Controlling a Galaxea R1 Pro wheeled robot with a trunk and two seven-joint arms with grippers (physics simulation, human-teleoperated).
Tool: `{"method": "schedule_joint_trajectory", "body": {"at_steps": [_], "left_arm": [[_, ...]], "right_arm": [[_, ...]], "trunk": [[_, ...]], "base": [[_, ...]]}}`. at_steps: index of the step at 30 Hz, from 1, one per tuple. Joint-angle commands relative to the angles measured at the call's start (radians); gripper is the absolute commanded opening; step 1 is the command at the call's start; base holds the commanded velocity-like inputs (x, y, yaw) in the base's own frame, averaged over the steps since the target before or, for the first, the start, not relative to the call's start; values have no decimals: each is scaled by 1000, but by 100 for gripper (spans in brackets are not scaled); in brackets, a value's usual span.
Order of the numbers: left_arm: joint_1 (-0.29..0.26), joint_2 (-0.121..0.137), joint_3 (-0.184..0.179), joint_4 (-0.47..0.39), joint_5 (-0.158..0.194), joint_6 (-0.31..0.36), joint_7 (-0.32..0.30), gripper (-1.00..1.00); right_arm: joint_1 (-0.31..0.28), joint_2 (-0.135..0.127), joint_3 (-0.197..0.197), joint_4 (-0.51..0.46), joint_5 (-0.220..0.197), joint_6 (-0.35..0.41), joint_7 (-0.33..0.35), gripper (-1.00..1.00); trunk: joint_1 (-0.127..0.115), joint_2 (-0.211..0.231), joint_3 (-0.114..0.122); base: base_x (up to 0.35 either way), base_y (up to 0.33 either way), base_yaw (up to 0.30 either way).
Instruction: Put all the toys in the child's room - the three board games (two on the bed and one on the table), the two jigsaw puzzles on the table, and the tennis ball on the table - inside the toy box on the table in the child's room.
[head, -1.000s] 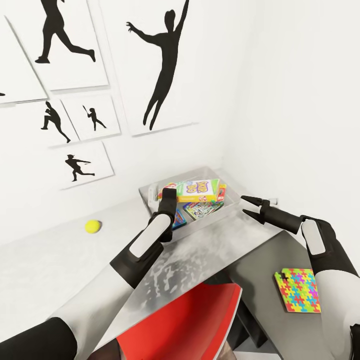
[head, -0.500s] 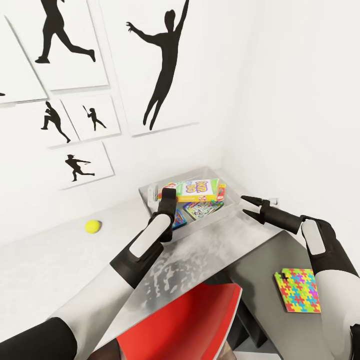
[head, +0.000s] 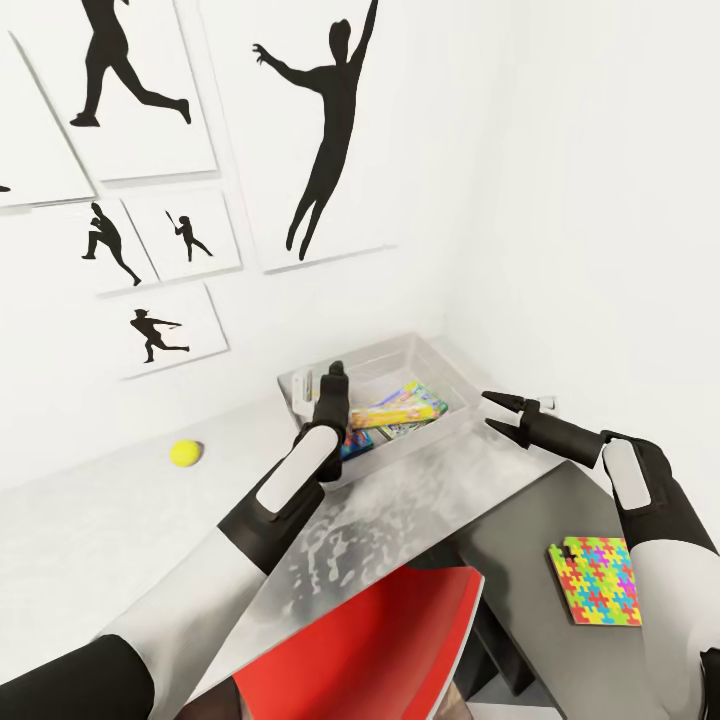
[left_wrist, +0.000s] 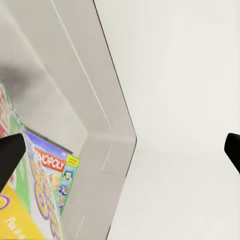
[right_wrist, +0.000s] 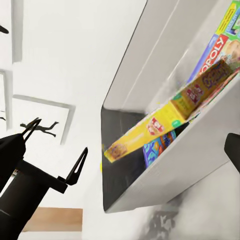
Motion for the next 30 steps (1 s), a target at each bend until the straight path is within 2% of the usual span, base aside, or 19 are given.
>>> {"method": "schedule_joint_trajectory", "body": {"at_steps": [1, 22, 30], "left_arm": [[-1, 0, -1, 0, 3, -5, 3, 100], [-1, 0, -2, -5, 5, 4, 3, 100], [-3, 0, -8, -70, 8, 15, 2, 100]], "right_arm": [[-1, 0, -2, 0, 6, 4, 7, 100], [-1, 0, -2, 0, 6, 4, 7, 100], [-1, -1, -3, 0, 6, 4, 8, 100]], "trunk": [[1, -2, -2], [1, -2, -2], [1, -2, -2]], "base": [[0, 0, 0], [0, 0, 0], [0, 0, 0]]}}
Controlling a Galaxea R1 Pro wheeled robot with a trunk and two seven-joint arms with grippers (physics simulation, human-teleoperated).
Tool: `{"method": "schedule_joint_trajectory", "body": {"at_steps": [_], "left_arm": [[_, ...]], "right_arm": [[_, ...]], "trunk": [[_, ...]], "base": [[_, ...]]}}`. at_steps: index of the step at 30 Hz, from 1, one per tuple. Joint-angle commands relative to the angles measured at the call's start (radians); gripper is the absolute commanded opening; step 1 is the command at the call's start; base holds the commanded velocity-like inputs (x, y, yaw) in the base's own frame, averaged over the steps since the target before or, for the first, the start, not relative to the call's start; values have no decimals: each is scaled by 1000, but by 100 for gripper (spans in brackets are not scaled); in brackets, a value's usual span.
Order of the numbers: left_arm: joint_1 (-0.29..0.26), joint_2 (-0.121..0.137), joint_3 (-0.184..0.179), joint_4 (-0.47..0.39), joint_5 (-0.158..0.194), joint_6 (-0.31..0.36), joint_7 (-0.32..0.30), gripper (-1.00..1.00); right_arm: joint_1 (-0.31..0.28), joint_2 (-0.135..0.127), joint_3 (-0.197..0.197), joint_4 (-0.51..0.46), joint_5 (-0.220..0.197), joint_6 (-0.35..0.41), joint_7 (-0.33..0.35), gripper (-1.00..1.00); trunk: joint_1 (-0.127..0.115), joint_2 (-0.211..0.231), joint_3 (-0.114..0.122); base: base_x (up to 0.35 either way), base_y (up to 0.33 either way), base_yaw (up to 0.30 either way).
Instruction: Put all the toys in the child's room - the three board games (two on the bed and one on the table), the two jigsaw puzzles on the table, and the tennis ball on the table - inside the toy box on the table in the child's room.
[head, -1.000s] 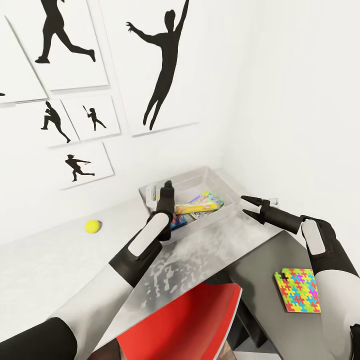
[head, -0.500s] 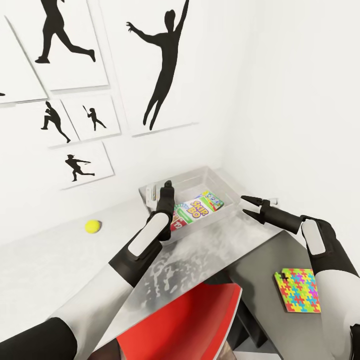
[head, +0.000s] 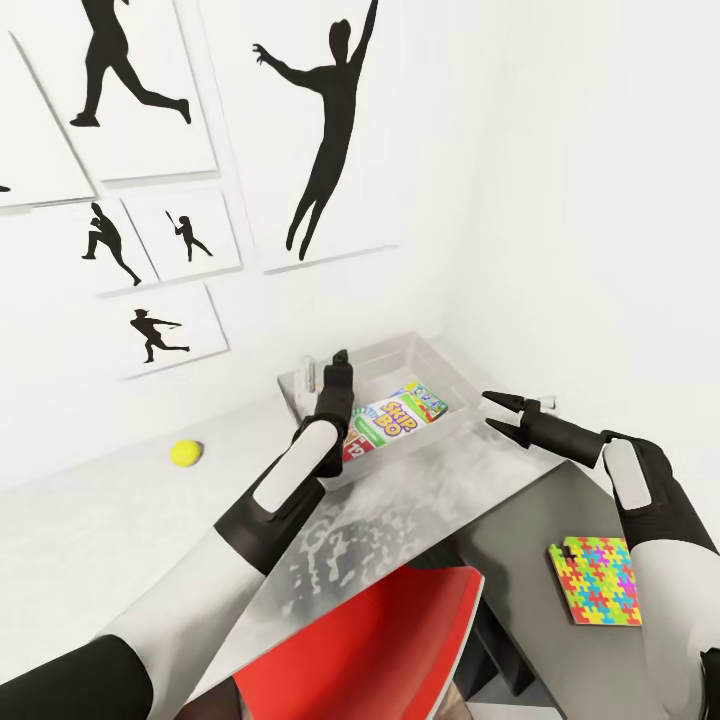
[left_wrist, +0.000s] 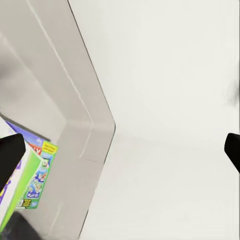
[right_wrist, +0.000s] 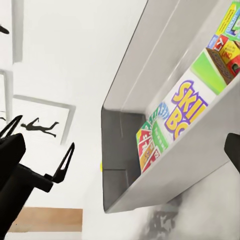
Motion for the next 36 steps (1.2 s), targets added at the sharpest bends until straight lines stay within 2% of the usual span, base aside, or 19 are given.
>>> {"method": "schedule_joint_trajectory", "body": {"at_steps": [1, 3, 8, 17, 26, 27, 28, 29, 32, 34, 35, 36], "left_arm": [[-1, 0, -3, -14, 5, -4, 3, 100], [-1, 1, -7, -58, 6, 7, 3, 100], [-1, 30, -25, -129, 9, 29, 4, 100], [-2, 74, -54, -206, 11, 39, 6, 100], [-14, 163, -120, -269, 14, 42, 7, 100], [-18, 186, -136, -280, 14, 42, 7, 100], [-20, 198, -144, -284, 15, 42, 7, 100], [-20, 198, -144, -284, 15, 42, 7, 100], [-25, 247, -176, -295, 15, 51, 8, 100], [-29, 279, -193, -304, 16, 102, 9, 100], [-31, 313, -195, -313, 19, 209, 8, 100], [-32, 329, -188, -316, 23, 280, 7, 100]], "right_arm": [[-1, 0, -2, 0, 6, 4, 7, 100], [-1, -1, -2, 0, 6, 4, 7, 100], [-1, -3, -2, 1, 6, 4, 8, 100], [0, -4, -3, 1, 6, 4, 9, 100], [0, -9, -5, 1, 7, 4, 10, 100], [0, -9, -5, 1, 8, 4, 10, 100], [0, -10, -5, 1, 9, 4, 10, 100], [0, -10, -5, 1, 9, 4, 10, 100], [0, -11, -6, 1, 11, 4, 11, 100], [0, -12, -7, 1, 12, 4, 12, 100], [0, -14, -8, 1, 12, 4, 12, 100], [0, -16, -8, 1, 12, 4, 13, 100]], "trunk": [[1, -2, -2], [1, -2, -2], [1, -2, -2], [1, -2, 5], [1, -2, 19], [1, -2, 20], [1, -2, 22], [1, -2, 24], [1, -2, 28], [1, -2, 32], [1, -2, 33], [1, -2, 35]], "base": [[0, 0, 0], [0, 0, 0], [0, 0, 0], [0, 0, 0], [0, 0, 0], [0, 0, 0], [0, 0, 0], [0, 0, 0], [0, 0, 0], [0, 0, 0], [0, 0, 0], [0, 0, 0]]}}
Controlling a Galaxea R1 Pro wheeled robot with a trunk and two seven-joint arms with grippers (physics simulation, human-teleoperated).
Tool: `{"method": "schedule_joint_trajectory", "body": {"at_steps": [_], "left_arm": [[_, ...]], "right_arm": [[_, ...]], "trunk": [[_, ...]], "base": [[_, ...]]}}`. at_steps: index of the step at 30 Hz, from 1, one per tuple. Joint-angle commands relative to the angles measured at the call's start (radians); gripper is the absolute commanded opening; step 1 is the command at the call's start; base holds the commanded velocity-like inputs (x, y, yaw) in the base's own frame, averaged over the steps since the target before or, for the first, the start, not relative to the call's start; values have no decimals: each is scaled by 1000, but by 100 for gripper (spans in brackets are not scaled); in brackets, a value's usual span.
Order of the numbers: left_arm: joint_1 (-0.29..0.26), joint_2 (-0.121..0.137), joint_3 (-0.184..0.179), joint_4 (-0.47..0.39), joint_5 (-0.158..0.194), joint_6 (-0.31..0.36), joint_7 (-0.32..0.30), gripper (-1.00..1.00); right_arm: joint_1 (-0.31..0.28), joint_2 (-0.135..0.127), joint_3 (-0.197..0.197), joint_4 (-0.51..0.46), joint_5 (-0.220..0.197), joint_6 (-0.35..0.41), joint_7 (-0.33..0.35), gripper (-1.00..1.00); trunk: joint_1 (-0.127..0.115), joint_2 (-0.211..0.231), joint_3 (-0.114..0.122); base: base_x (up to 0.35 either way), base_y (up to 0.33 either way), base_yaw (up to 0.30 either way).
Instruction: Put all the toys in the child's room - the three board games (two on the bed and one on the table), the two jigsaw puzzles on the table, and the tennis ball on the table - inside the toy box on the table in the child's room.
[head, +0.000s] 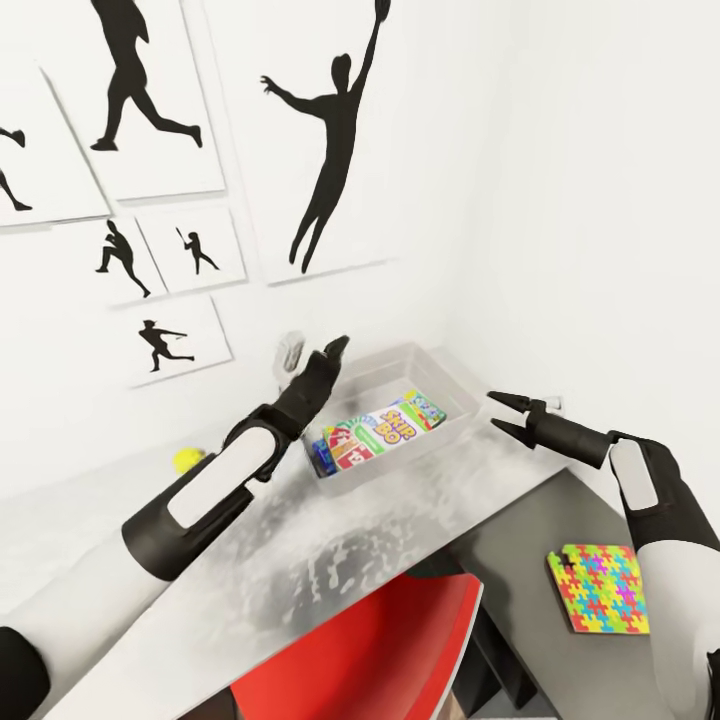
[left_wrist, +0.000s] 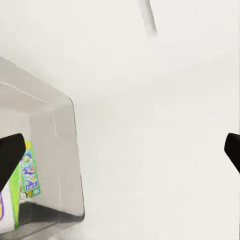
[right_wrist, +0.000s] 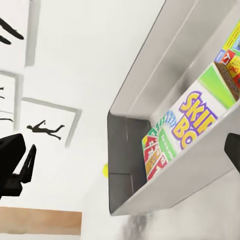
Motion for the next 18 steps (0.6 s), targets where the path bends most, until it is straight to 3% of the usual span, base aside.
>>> {"method": "schedule_joint_trajectory", "body": {"at_steps": [1, 3, 6, 7, 9, 10, 13, 15, 16, 18], "left_arm": [[-2, 17, 13, -4, 13, 72, 1, 100], [-1, 59, 137, -12, 62, 403, 0, 100], [7, 76, 261, -14, 121, 636, -3, 100], [19, 89, 349, -14, 172, 779, -9, 100], [35, 105, 440, -13, 232, 916, -17, 100], [50, 121, 532, -10, 295, 1041, -24, 100], [74, 146, 655, -5, 384, 1168, -28, 100], [95, 169, 714, -2, 428, 1216, -30, 100], [123, 205, 751, -1, 458, 1246, -31, 100], [159, 251, 774, 0, 479, 1265, -33, 100]], "right_arm": [[-1, -2, -2, 0, 6, 4, 7, 100], [-1, -10, -2, 0, 7, 1, 8, 100], [-1, -12, -2, 1, 8, -1, 8, 100], [0, -13, -2, 1, 10, -2, 9, 100], [5, -14, -2, 1, 11, -3, 9, 100], [14, -14, -3, 0, 12, -4, 10, 100], [28, -15, -3, 0, 12, -4, 10, 100], [36, -16, -3, -1, 12, -5, 11, 100], [41, -16, -3, -1, 12, -6, 11, 100], [46, -16, -3, -1, 13, -9, 11, 100]], "trunk": [[1, -2, 0], [1, -2, 3], [1, -2, 8], [1, -2, 10], [1, -2, 13], [1, -2, 15], [1, -2, 20], [1, -2, 23], [1, -2, 25], [1, -2, 28]], "base": [[0, 0, 0], [0, 0, 0], [0, 0, 0], [0, 0, 0], [0, 0, 0], [0, 0, 0], [0, 0, 0], [0, 0, 0], [0, 0, 0], [0, 0, 0]]}}
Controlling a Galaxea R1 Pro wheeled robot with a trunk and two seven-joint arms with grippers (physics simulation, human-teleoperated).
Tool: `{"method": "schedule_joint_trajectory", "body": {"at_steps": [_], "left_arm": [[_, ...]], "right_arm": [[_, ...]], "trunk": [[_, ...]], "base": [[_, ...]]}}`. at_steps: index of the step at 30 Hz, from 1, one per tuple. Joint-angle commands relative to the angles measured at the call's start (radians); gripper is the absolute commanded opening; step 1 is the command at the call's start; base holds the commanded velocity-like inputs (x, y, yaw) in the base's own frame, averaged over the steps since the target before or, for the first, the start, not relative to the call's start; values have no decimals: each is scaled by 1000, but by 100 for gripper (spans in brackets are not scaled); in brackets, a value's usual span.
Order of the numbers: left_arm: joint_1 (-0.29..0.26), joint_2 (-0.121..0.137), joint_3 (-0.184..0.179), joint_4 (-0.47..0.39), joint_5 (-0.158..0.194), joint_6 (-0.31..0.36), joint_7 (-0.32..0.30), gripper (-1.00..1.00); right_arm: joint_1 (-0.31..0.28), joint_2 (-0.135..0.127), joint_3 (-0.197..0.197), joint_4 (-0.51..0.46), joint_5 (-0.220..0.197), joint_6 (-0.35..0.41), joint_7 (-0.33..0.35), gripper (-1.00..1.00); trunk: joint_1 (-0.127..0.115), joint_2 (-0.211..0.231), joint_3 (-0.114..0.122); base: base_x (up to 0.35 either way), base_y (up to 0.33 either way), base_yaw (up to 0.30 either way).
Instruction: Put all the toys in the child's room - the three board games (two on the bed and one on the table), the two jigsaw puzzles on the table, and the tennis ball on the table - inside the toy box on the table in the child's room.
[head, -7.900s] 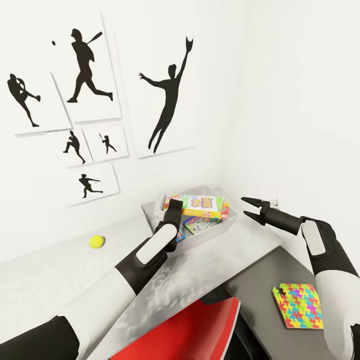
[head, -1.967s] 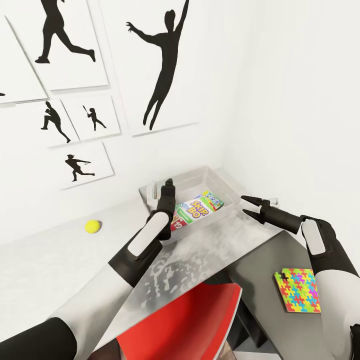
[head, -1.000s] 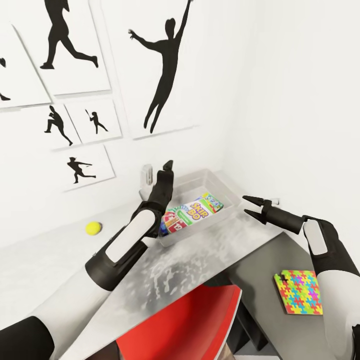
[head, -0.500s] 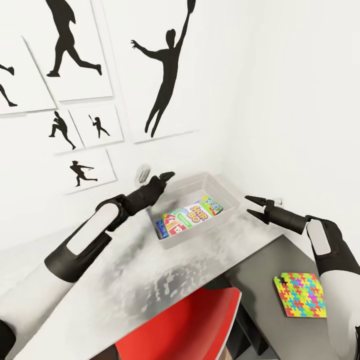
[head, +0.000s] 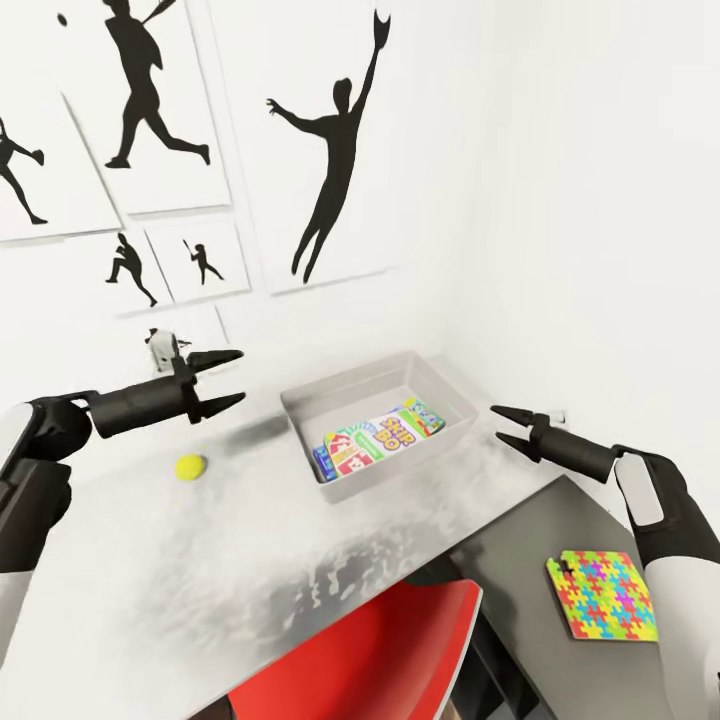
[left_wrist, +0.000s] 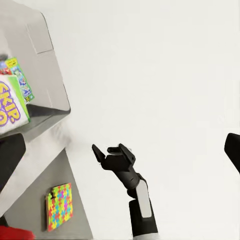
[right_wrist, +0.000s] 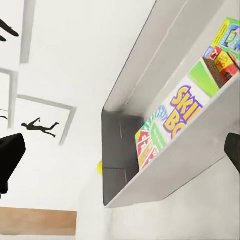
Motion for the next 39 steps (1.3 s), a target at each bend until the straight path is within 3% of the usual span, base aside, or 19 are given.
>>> {"method": "schedule_joint_trajectory", "body": {"at_steps": [1, 3, 4, 10, 13, 17, 20, 22, 26, 30, 39], "left_arm": [[38, 50, 14, 0, 27, 12, 6, 100], [75, 95, 23, 1, 39, 20, 3, 100], [108, 132, 29, 1, 55, 26, -1, 100], [206, 205, 33, 2, 130, 26, -7, 100], [236, 216, 18, 3, 143, 26, -8, 100], [266, 225, -42, 11, 152, 26, -8, 100], [272, 226, -84, 18, 151, 26, -7, 100], [276, 227, -120, 24, 139, 26, -6, 100], [280, 226, -154, 34, 92, 26, -6, 100], [281, 224, -166, 41, 60, 26, -6, 100], [282, 222, -171, 42, 46, 26, -10, 100]], "right_arm": [[7, 0, -2, 0, 5, -4, 7, 100], [20, 0, -2, 0, 5, -15, 7, 100], [35, 0, -2, -1, 4, -29, 10, 100], [106, 0, -2, -30, 6, -75, 73, 100], [153, 0, -2, -47, 7, -110, 110, 100], [242, 1, -2, -80, 7, -205, 170, 100], [276, 1, -2, -90, 8, -238, 198, 100], [301, 1, -2, -95, 8, -260, 220, 100], [323, 2, -2, -97, 9, -297, 237, 100], [331, 1, -2, -98, 10, -319, 243, 100], [335, 1, -2, -96, 10, -329, 256, 100]], "trunk": [[1, -2, 0], [1, -2, 3], [1, -2, 5], [1, -2, 15], [1, -2, 20], [1, -2, 26], [1, -2, 31], [1, -2, 34], [1, -2, 41], [1, -2, 48], [1, -2, 59]], "base": [[0, 0, 0], [0, 0, 0], [0, 0, 0], [0, 0, 0], [0, 0, 0], [0, 0, 0], [0, 0, 0], [0, 0, 0], [0, 0, 0], [0, 0, 0], [0, 0, 0]]}}
